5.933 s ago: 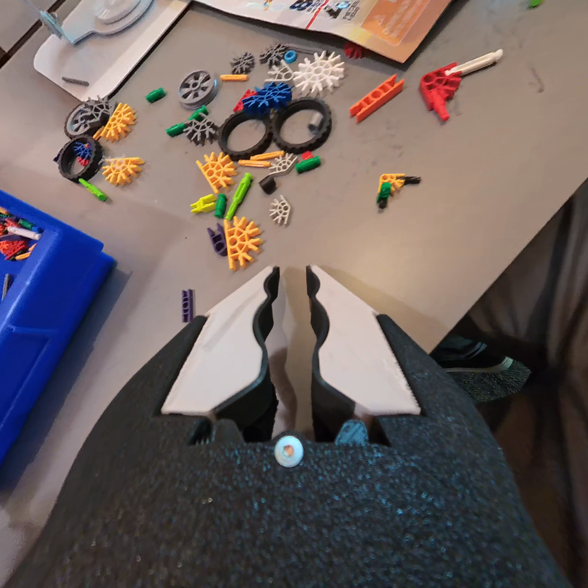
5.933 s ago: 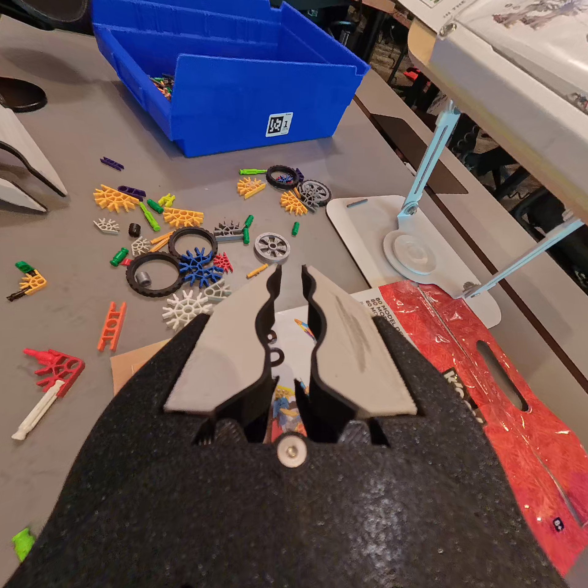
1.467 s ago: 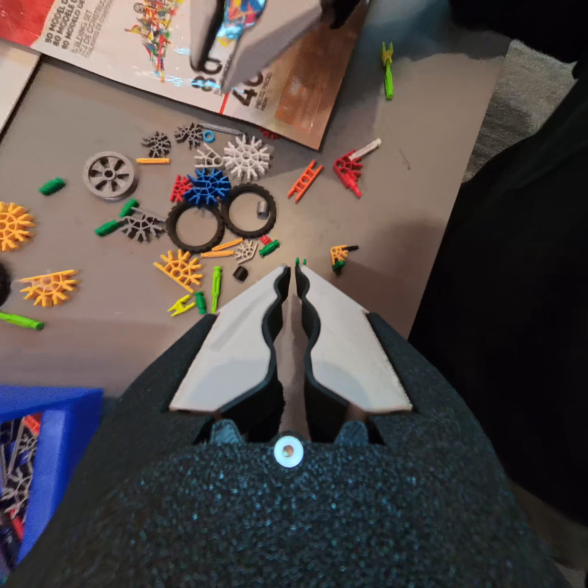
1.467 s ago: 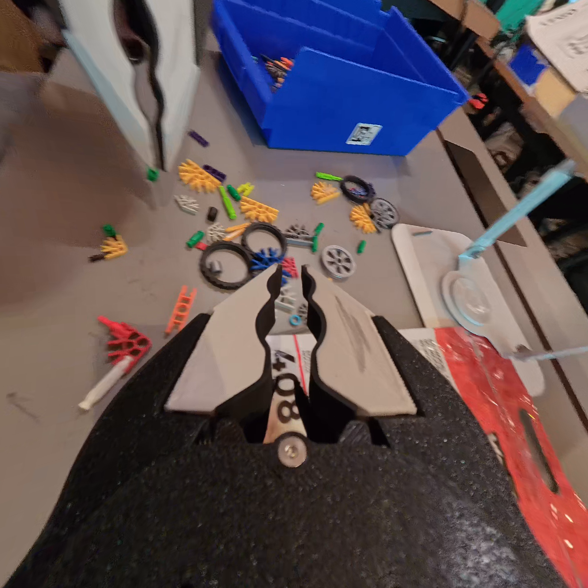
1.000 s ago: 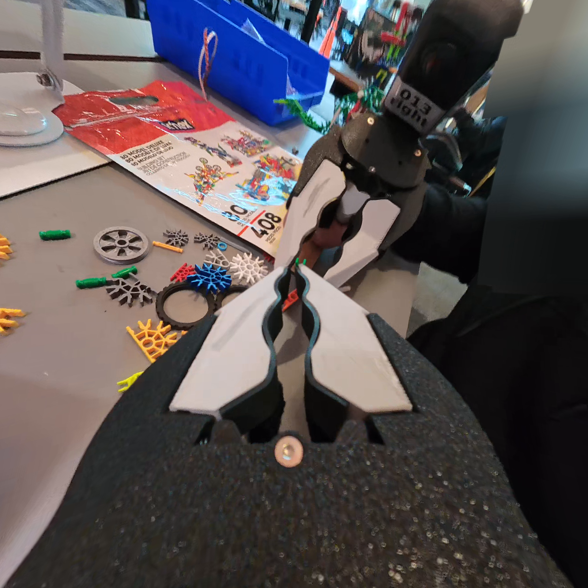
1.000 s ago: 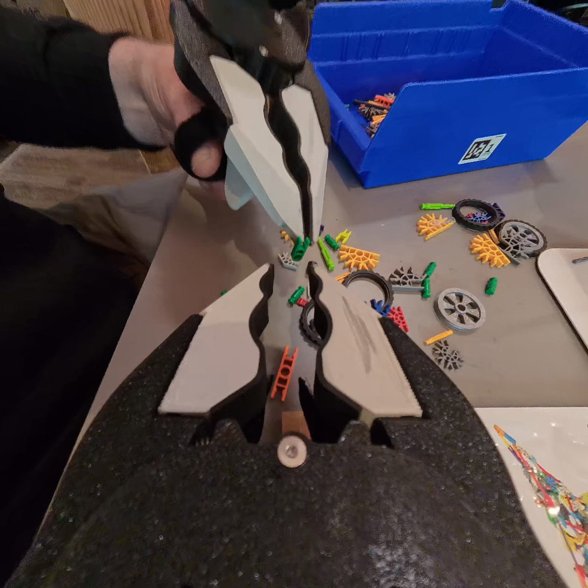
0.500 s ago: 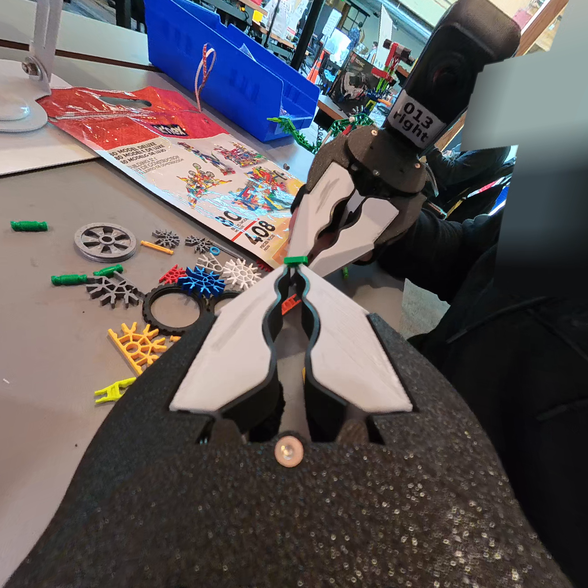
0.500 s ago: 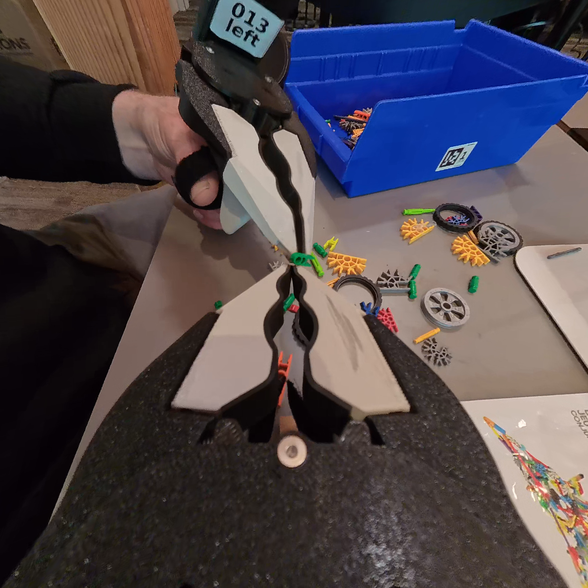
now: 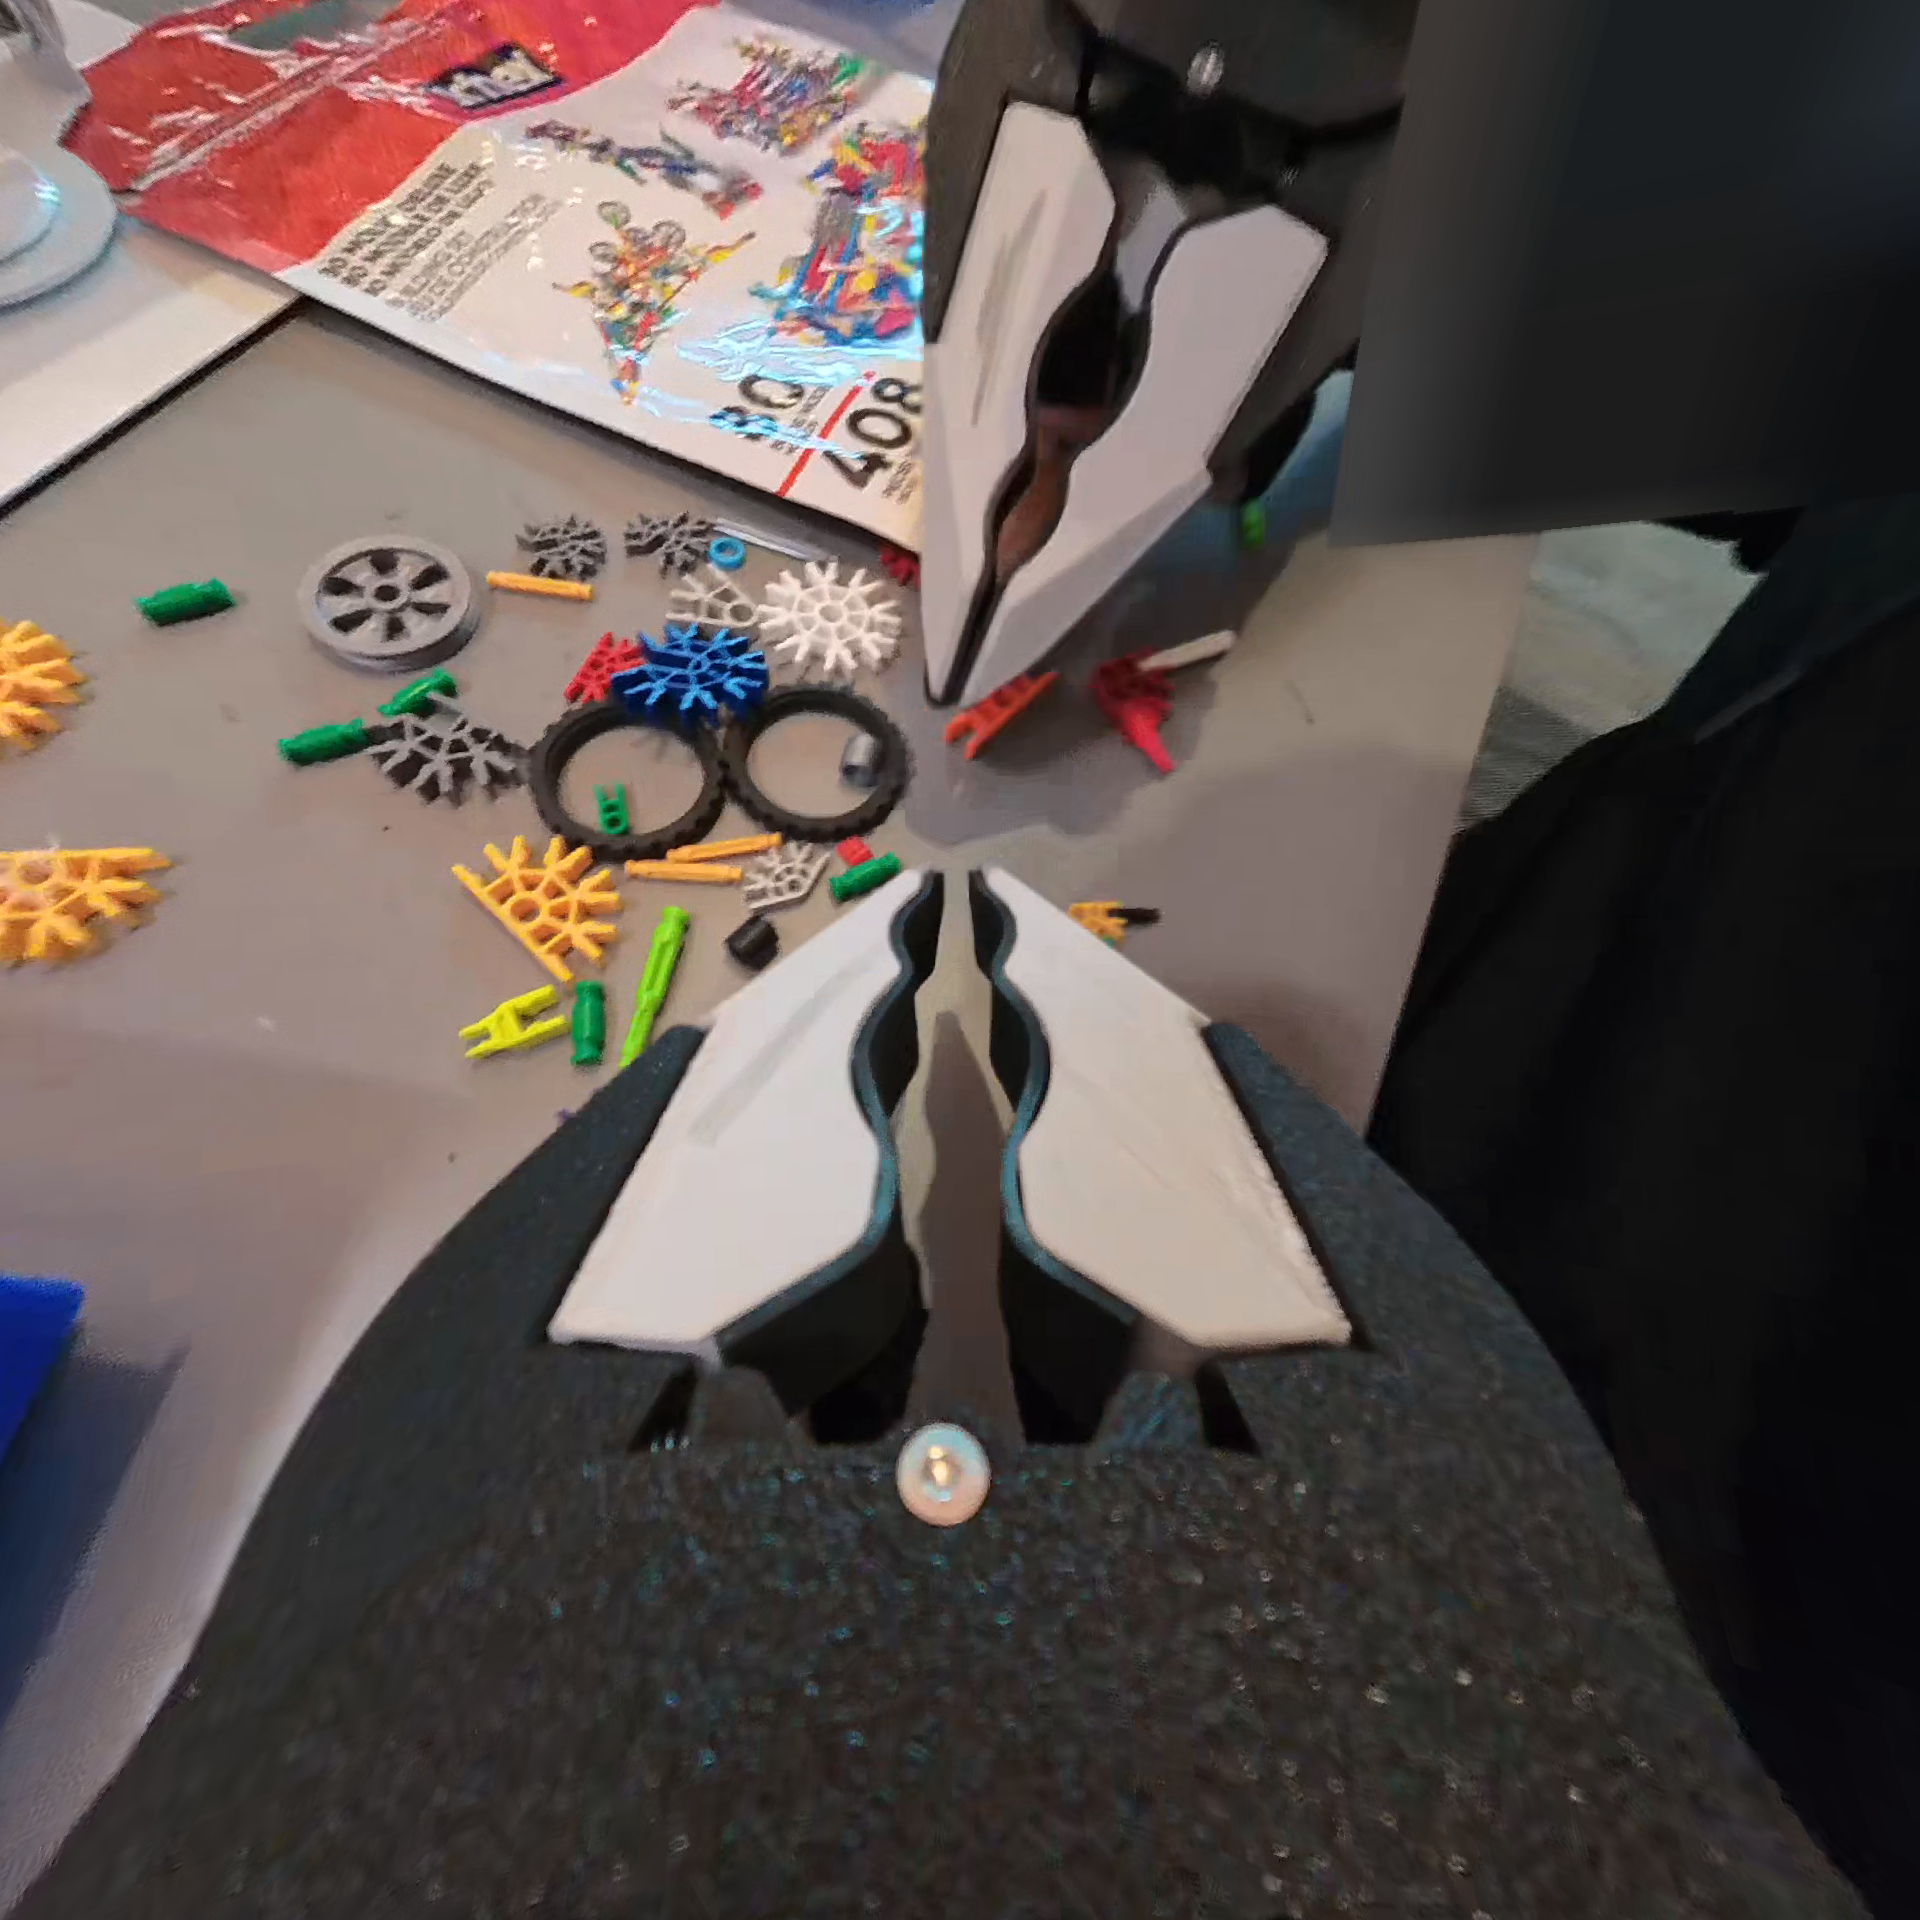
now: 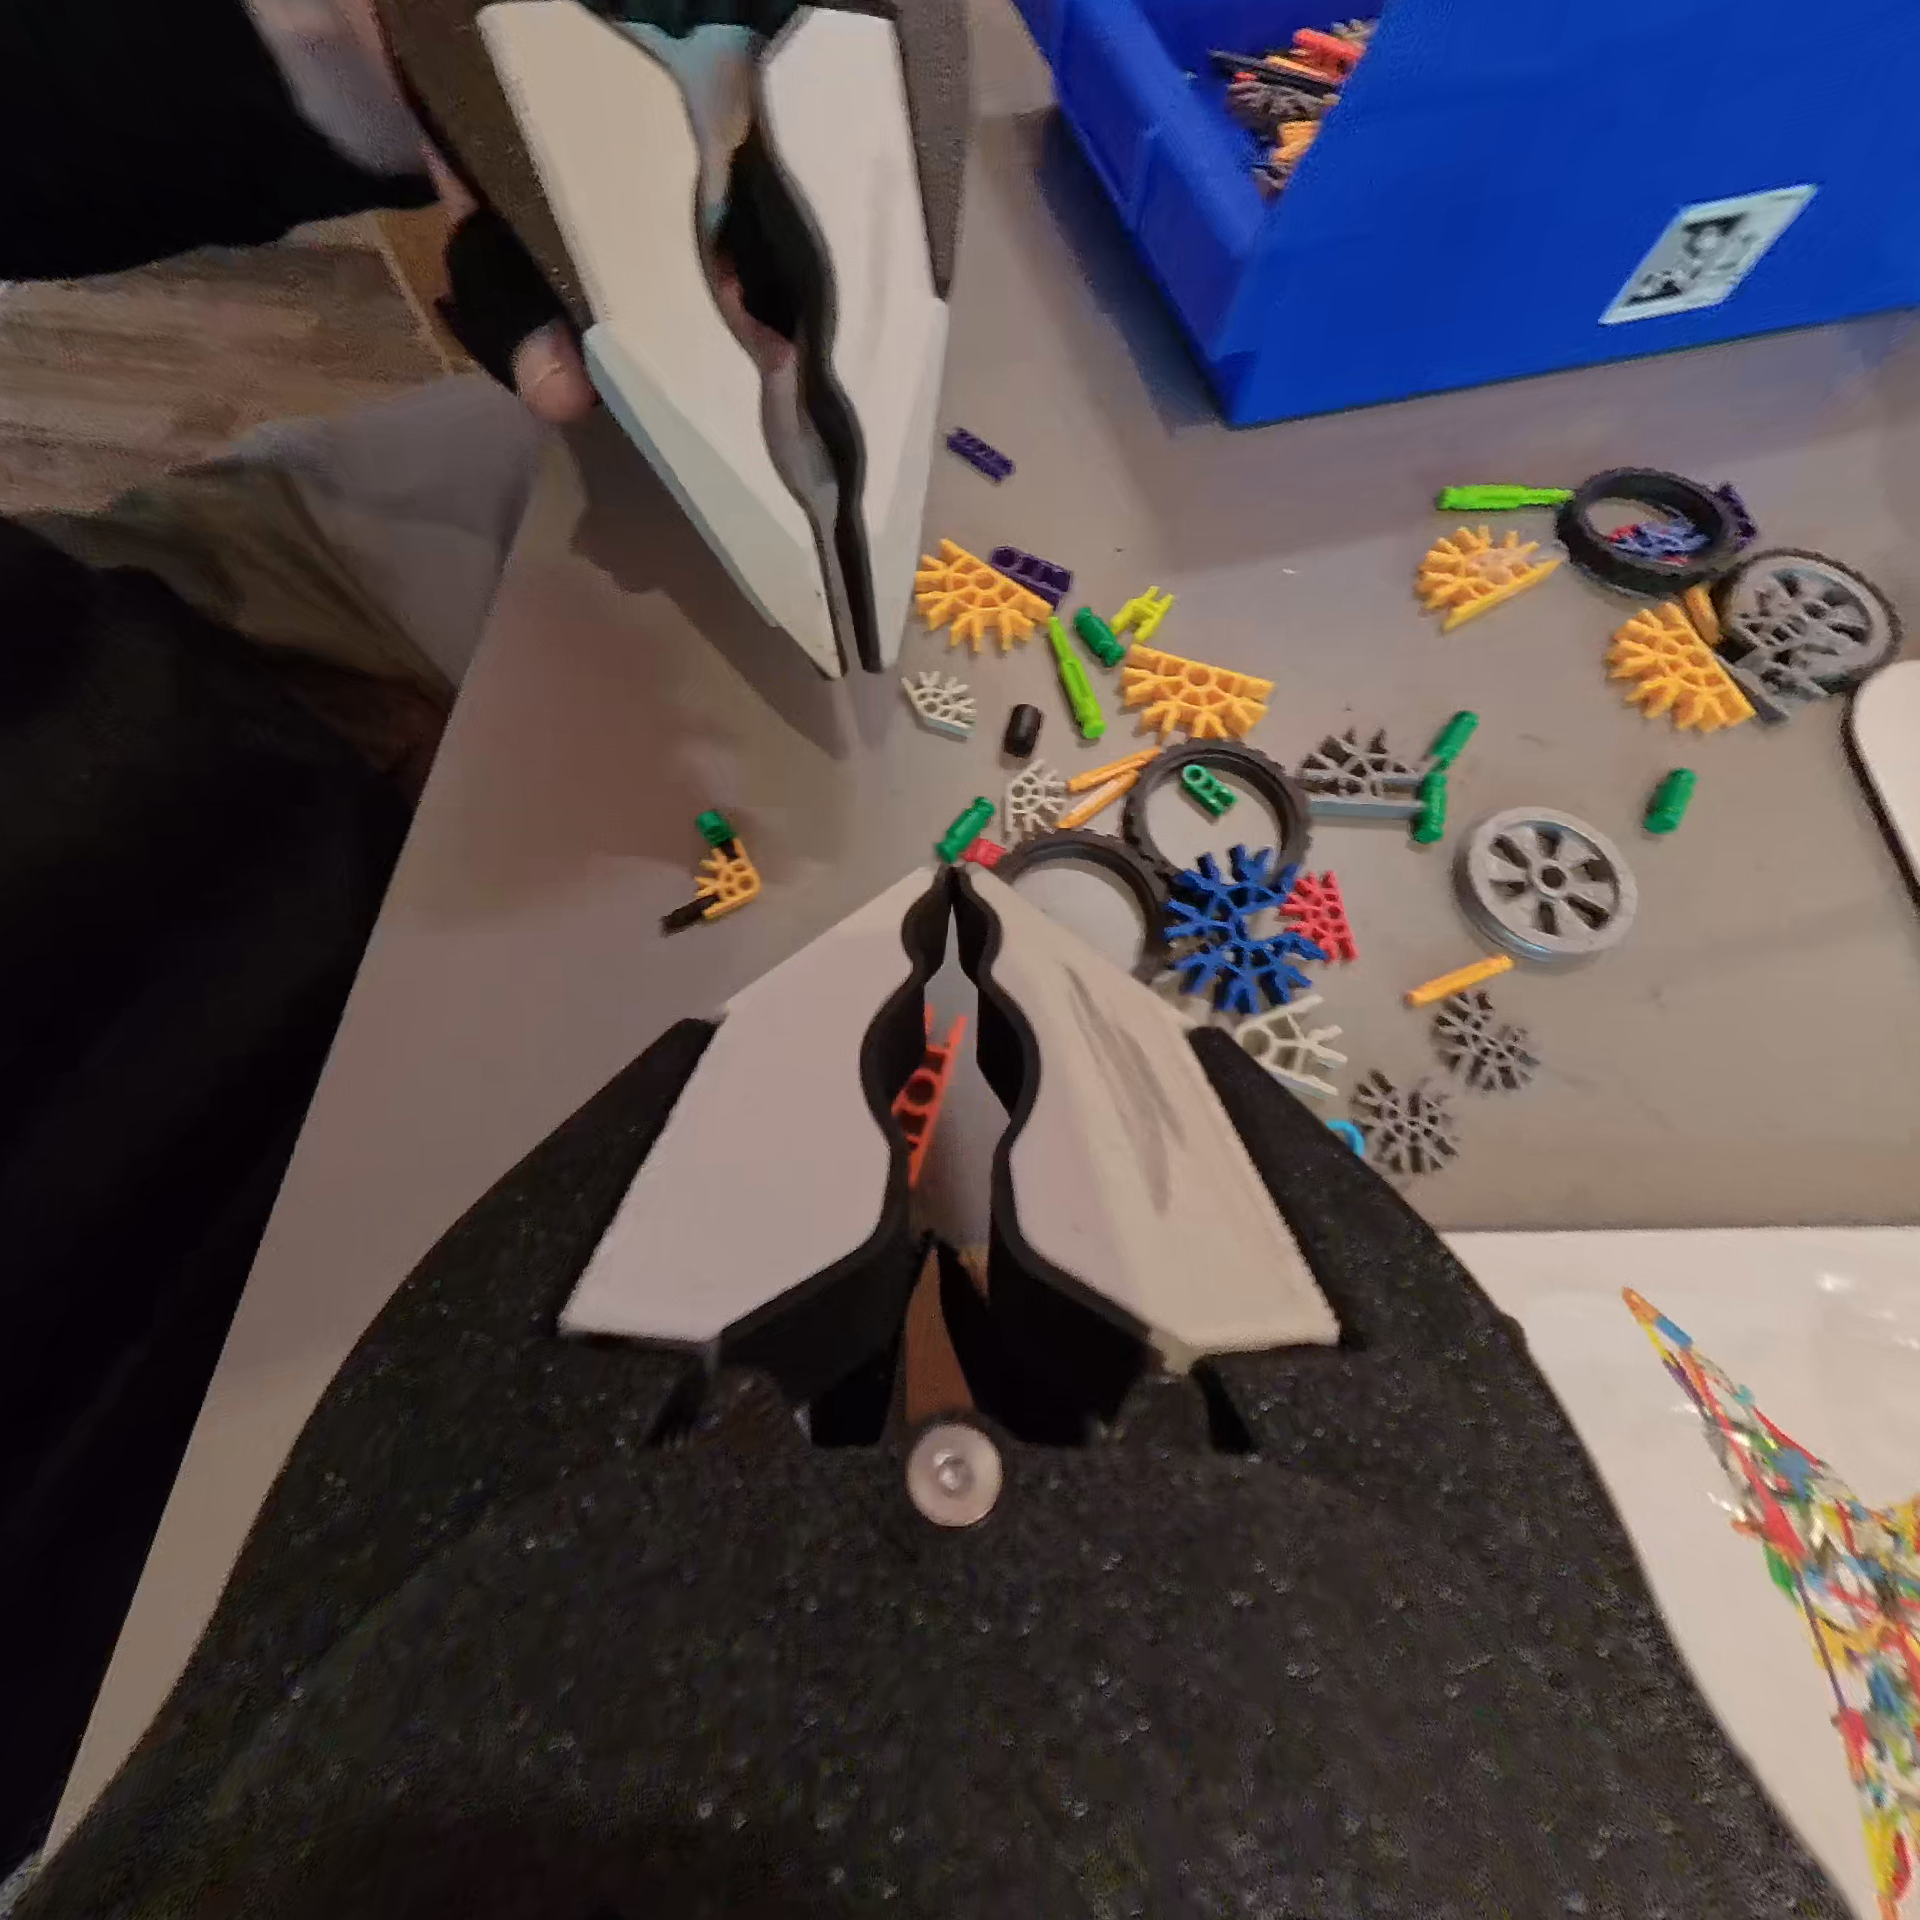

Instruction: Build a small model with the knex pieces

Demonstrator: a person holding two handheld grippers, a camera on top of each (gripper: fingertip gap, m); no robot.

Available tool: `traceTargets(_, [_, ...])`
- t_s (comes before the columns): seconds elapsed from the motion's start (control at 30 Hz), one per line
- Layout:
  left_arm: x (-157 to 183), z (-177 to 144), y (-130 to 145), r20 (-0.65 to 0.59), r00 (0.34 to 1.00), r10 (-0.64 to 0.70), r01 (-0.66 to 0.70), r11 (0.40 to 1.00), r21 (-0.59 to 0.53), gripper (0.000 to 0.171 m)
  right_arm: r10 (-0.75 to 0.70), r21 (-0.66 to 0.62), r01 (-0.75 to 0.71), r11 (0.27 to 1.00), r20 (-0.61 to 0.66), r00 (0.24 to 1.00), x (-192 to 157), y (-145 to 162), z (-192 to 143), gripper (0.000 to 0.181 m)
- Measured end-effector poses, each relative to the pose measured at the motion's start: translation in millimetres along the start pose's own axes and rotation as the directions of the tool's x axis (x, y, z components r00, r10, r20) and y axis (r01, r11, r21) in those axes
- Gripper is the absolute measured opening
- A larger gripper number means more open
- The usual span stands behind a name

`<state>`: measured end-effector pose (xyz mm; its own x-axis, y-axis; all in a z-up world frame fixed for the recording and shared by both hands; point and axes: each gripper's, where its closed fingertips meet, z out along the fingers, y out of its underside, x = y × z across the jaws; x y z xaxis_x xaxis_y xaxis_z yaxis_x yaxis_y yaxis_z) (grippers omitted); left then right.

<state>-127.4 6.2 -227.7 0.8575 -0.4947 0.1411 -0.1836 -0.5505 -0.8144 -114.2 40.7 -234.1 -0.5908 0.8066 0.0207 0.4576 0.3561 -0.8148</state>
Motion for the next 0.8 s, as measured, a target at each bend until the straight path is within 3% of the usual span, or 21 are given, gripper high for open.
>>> traceTargets(0.2, [-49,-3,-16,0.264,0.96,0.099,-0.083,0.994,-0.072,0.005,0.042,0.019,-0.041,0.999,-0.06,0.997,17,0,-7,0.0])
traceTargets(0.33, [-68,14,-24,0.296,0.943,0.153,-0.104,0.979,-0.177,0.005,0.039,0.021,-0.037,0.999,-0.074,0.996,19,-1,-8,0.0])
traceTargets(0.6, [-86,38,4,0.28,0.949,0.143,-0.029,0.927,-0.374,0.005,0.039,0.037,-0.036,0.999,-0.073,0.997,18,-5,-12,0.0])
traceTargets(0.8, [-81,46,6,0.239,0.959,0.15,-0.045,0.918,-0.395,0.007,0.035,0.044,-0.032,0.999,-0.071,0.997,16,-8,-13,0.0])
